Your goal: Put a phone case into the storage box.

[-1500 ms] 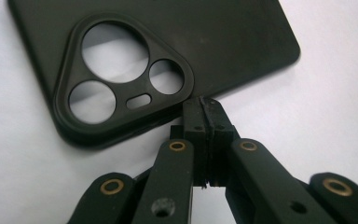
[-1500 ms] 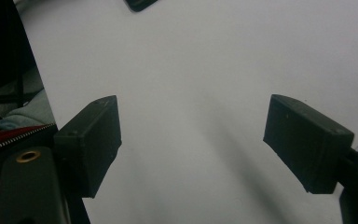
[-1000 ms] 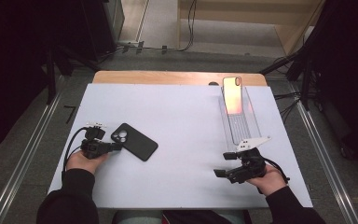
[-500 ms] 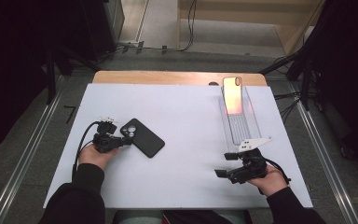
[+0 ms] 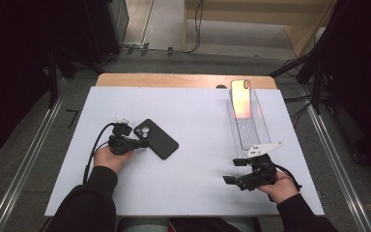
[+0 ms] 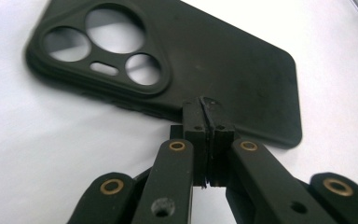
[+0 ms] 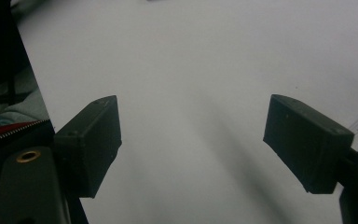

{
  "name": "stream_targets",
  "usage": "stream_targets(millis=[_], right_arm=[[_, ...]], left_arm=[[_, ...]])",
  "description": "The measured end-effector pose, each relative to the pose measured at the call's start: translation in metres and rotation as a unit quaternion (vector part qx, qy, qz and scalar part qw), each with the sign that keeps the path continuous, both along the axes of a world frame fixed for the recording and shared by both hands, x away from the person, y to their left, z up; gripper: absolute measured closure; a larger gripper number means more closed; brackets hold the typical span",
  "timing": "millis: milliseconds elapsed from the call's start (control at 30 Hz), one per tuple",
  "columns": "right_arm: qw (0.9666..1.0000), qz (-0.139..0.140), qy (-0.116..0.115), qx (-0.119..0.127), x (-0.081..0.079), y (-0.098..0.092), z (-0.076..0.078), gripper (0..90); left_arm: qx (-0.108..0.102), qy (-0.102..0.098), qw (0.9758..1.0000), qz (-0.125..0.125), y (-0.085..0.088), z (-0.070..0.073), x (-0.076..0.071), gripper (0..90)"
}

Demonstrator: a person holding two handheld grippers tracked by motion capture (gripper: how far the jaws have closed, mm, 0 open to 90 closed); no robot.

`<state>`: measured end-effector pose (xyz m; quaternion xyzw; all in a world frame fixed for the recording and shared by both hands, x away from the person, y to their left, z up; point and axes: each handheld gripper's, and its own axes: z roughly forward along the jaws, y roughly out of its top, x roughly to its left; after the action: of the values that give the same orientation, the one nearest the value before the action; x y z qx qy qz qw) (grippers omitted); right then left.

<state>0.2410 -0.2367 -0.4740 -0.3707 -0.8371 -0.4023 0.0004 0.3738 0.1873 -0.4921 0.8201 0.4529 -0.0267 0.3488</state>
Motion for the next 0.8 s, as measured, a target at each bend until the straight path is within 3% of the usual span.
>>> stream_targets(millis=[233, 333, 467, 533, 633, 800], right_arm=[[1.0, 0.0, 0.0, 0.002, 0.0, -0.001, 0.0, 17.1], [1.0, -0.002, -0.001, 0.003, 0.0, -0.002, 0.001, 17.1], [1.0, -0.006, -0.003, 0.007, 0.0, -0.004, 0.001, 17.1], [0.9998, -0.008, -0.013, 0.014, -0.001, -0.004, 0.002, 17.1], [0.9996, -0.007, -0.018, 0.023, -0.002, -0.004, 0.003, 17.1], [0.9998, -0.005, -0.011, 0.017, -0.002, -0.003, 0.002, 17.0]], left_arm=[[-0.009, 0.006, 0.9999, -0.002, 0.0, 0.002, 0.0, 87.3], [-0.016, -0.001, 0.9998, -0.01, 0.001, 0.008, -0.004, 79.5], [-0.02, 0.002, 0.9993, -0.03, 0.003, 0.015, -0.01, 55.9], [-0.029, 0.004, 0.9988, -0.04, 0.004, 0.019, -0.014, 48.4], [-0.048, 0.004, 0.9978, -0.047, 0.007, 0.026, -0.021, 41.4], [-0.075, -0.015, 0.9956, -0.054, 0.013, 0.037, -0.034, 37.3]])
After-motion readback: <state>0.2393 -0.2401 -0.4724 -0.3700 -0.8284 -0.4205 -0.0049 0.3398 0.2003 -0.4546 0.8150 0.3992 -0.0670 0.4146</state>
